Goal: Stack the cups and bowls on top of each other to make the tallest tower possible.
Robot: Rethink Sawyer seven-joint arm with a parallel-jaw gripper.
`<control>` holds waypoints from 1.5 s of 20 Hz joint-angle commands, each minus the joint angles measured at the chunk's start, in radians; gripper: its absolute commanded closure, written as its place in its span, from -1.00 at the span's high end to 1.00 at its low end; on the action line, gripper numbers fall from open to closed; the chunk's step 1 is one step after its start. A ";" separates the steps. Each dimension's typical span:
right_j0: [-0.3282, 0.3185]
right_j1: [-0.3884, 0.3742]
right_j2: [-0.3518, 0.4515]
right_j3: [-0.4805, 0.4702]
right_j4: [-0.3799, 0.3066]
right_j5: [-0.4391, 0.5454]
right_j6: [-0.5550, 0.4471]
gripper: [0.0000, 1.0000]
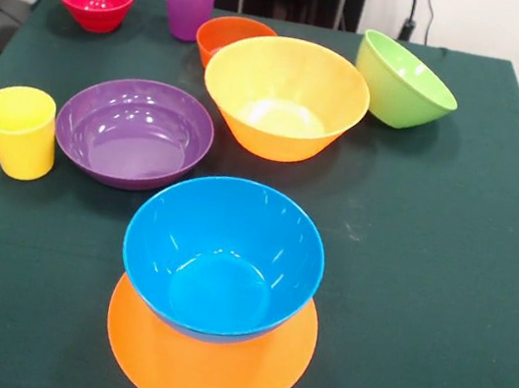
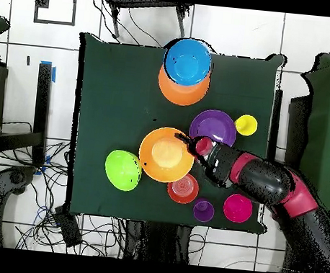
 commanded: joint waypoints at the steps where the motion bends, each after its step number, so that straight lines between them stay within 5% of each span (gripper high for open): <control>1: 0.159 -0.194 -0.093 0.114 0.000 -0.240 0.291 1.00; 7: 0.267 -0.204 -0.232 0.086 -0.023 -0.341 0.303 1.00; 11: 0.408 -0.257 -0.440 0.034 -0.059 -0.400 0.339 1.00; 14: 0.560 -0.244 -0.650 -0.040 -0.071 -0.433 0.375 1.00; 18: 0.693 -0.199 -0.825 -0.111 -0.051 -0.472 0.364 1.00; 30: 0.762 -0.164 -0.906 -0.155 0.036 -0.515 0.297 1.00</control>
